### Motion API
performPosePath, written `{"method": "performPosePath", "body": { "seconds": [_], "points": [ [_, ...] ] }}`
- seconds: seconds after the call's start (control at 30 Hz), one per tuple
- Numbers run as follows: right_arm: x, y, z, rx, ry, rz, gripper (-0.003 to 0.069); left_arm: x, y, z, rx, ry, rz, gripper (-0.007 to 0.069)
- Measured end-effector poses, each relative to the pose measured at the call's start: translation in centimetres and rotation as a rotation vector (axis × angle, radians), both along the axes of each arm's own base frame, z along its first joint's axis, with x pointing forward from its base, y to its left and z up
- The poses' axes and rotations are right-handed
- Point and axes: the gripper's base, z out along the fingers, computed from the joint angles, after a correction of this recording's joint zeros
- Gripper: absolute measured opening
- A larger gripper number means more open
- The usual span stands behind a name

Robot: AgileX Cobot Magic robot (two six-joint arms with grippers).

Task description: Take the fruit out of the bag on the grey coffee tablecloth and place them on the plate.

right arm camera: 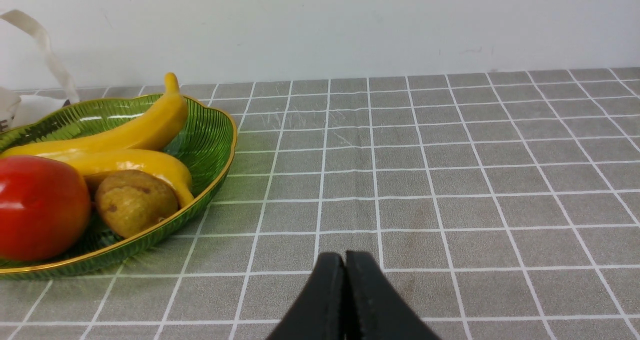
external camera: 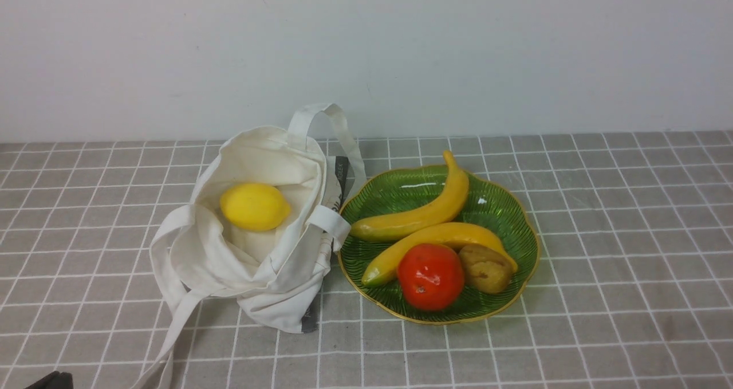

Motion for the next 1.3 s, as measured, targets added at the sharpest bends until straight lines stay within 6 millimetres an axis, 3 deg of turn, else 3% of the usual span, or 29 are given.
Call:
{"method": "performPosePath", "body": {
  "seconds": [0.17,1.3],
  "points": [
    [0.0,0.0,0.0,0.0,0.0,0.0,-0.0014,-0.5,0.1,-1.5,-0.005,-0.04,0.009,-0.0008],
    [0.0,0.0,0.0,0.0,0.0,0.0,-0.0014,-0.6,0.2,-1.6,-0.039,-0.031,0.023,-0.0008]
  ]
}}
